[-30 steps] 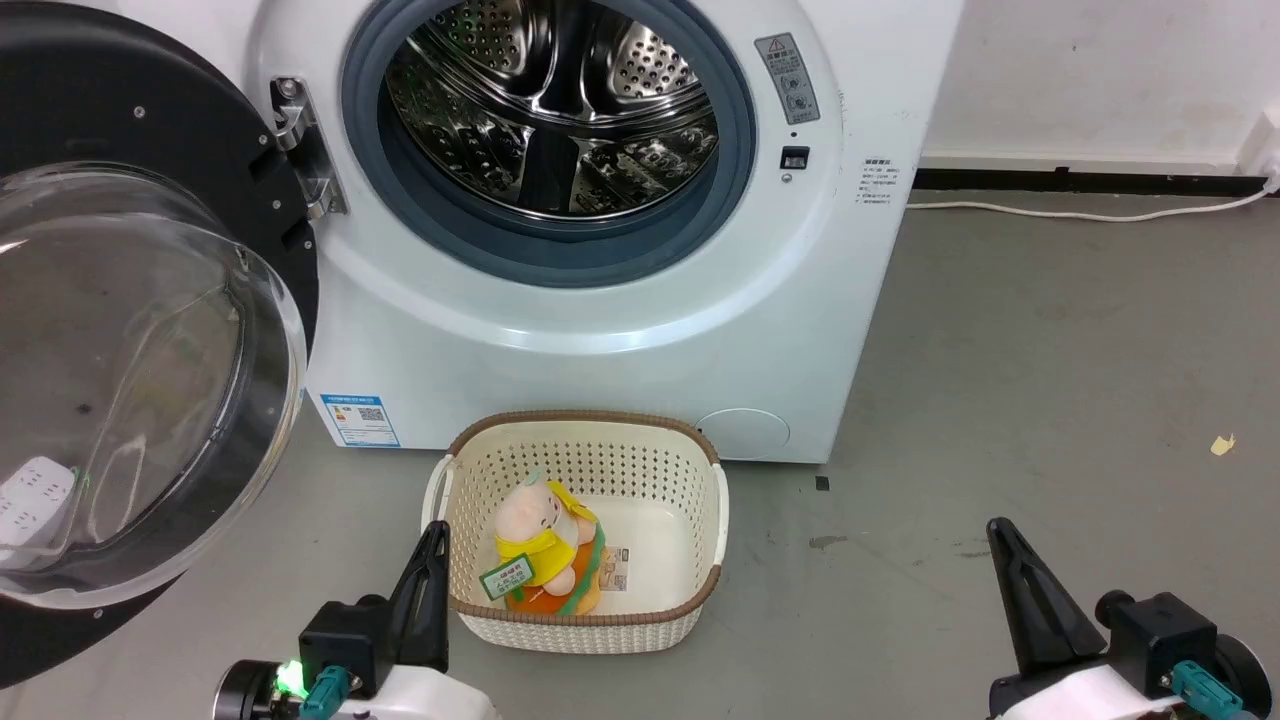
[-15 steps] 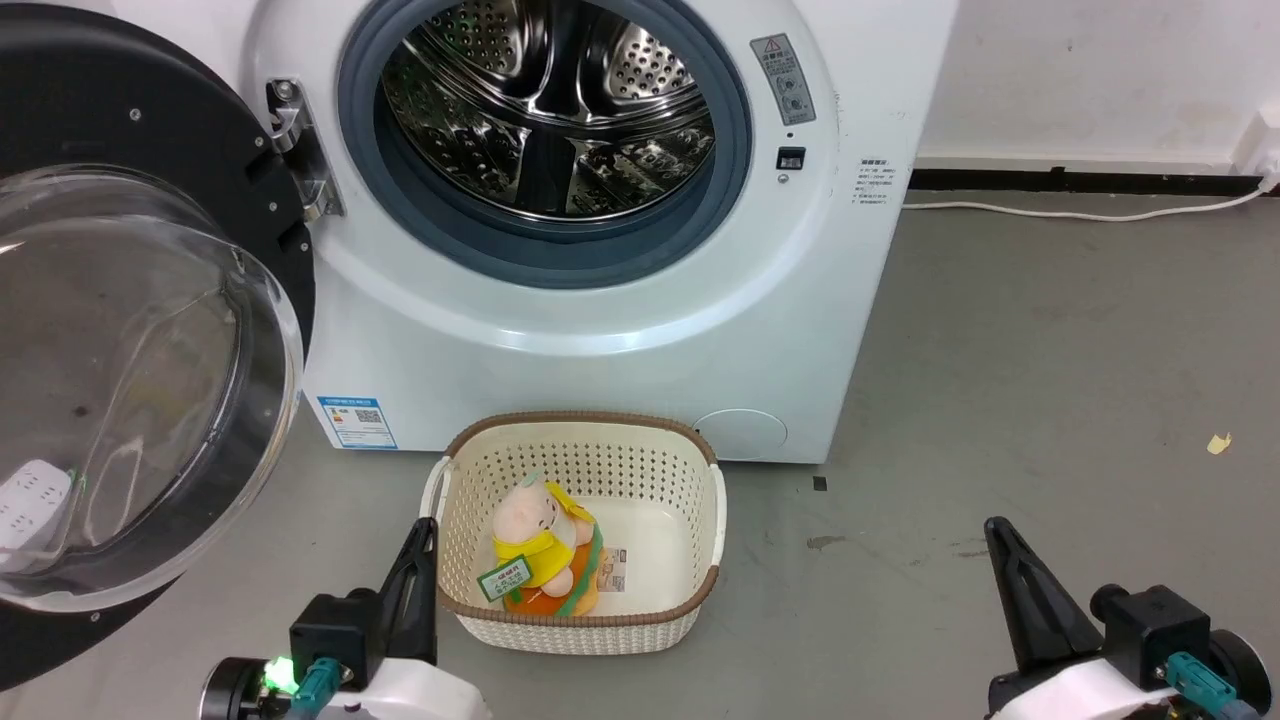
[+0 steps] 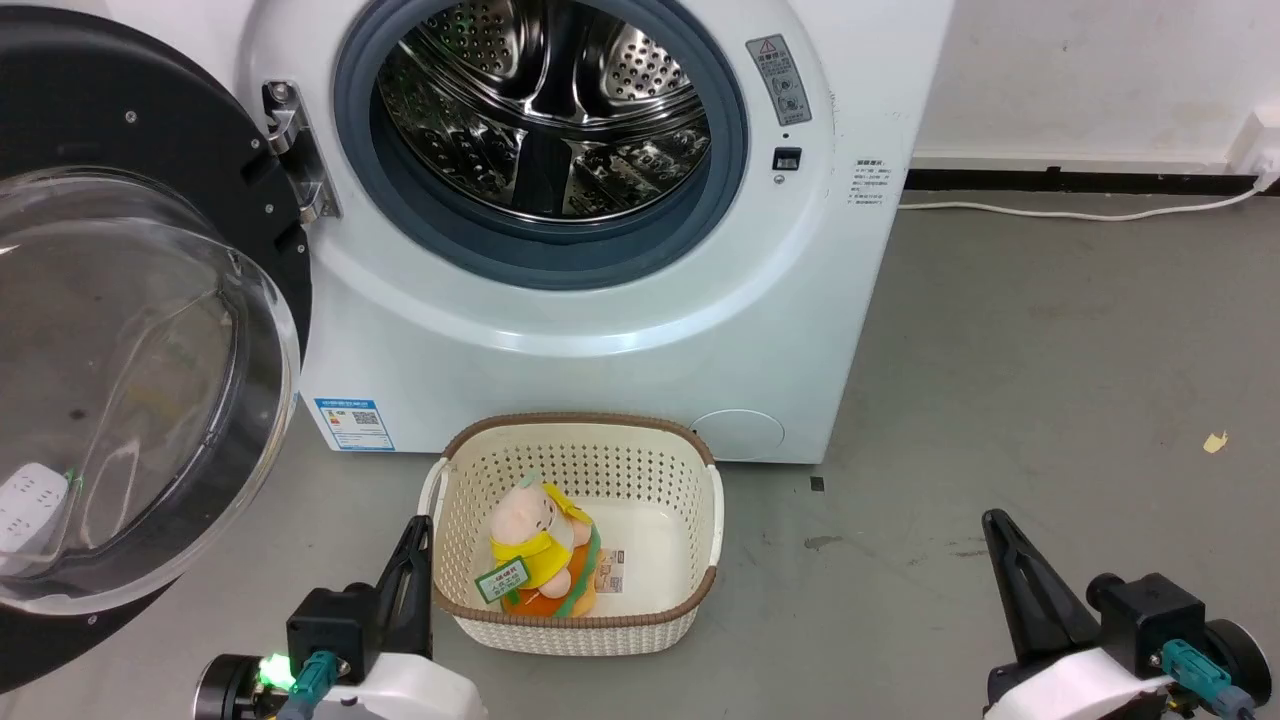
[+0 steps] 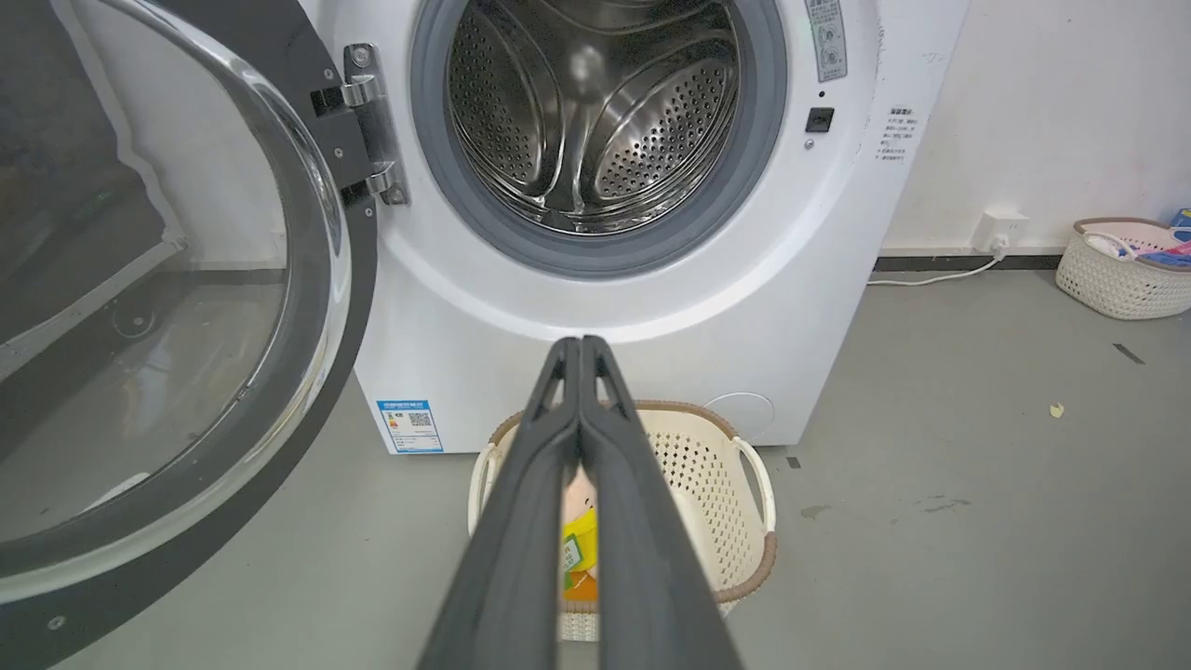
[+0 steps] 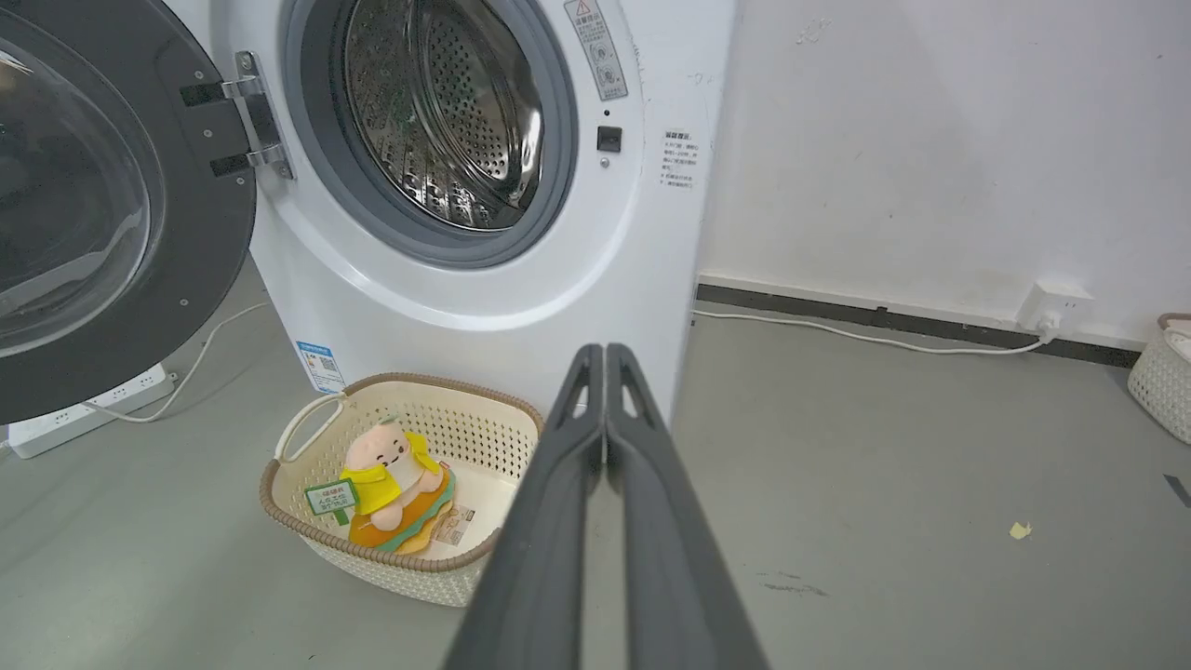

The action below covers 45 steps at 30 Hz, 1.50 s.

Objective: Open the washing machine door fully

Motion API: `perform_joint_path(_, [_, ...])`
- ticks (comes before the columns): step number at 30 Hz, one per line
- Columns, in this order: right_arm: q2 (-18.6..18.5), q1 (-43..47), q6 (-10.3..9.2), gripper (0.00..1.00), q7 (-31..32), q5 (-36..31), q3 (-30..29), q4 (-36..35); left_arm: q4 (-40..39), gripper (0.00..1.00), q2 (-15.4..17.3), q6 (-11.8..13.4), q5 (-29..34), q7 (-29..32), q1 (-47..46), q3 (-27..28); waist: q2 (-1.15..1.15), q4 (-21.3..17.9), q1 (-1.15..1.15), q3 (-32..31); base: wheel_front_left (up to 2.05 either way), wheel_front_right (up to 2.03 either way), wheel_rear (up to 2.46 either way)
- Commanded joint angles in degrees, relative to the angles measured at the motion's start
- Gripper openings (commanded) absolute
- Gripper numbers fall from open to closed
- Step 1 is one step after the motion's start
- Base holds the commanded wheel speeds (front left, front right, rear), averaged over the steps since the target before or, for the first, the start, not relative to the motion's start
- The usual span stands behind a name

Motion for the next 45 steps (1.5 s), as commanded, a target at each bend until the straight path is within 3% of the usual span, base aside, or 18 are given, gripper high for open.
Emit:
perform_joint_path(1, [0.36, -0.75, 0.04, 0.0, 0.35, -0.6, -0.11, -0.35, -0.51, 0.0, -0.18, -0.28, 0.5, 0.31, -0.59, 0.5, 0.0, -0.03, 0.0, -0.01, 0.0, 0.0, 0.0])
perform_joint_path(45, [0.59, -1.87, 0.06, 0.0, 5.62, -2.42, -0.18, -1.57, -3.14, 0.0, -0.72, -1.3, 3.6, 5.55, -0.94, 4.31, 0.0, -0.81, 0.0, -0.24, 0.0, 0.0, 0.0])
